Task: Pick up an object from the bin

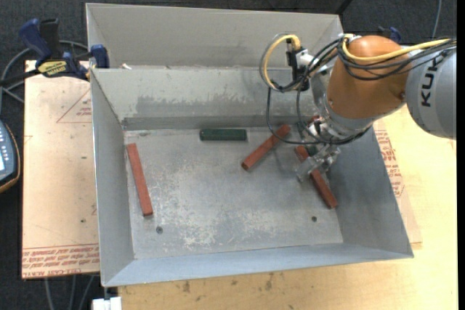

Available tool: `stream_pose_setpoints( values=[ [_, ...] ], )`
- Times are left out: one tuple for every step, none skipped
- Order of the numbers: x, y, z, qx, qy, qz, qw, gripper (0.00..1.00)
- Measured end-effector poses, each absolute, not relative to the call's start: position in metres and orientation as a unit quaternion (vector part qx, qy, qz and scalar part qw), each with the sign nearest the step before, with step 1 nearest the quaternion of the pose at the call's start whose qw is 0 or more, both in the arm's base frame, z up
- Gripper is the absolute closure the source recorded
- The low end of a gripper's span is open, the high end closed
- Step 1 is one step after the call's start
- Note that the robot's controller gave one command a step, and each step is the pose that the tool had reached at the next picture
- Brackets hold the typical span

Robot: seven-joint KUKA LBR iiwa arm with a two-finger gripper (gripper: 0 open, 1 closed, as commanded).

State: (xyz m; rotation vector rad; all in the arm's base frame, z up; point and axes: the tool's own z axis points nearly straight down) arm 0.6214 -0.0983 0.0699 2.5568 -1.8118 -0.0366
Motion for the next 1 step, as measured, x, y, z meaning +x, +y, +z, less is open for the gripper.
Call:
stream_pose_setpoints(
  values=[
    [0.6184, -0.1125, 0.2054, 0.820, -0.572, 0.004, -0.003, 1.00]
  ],
)
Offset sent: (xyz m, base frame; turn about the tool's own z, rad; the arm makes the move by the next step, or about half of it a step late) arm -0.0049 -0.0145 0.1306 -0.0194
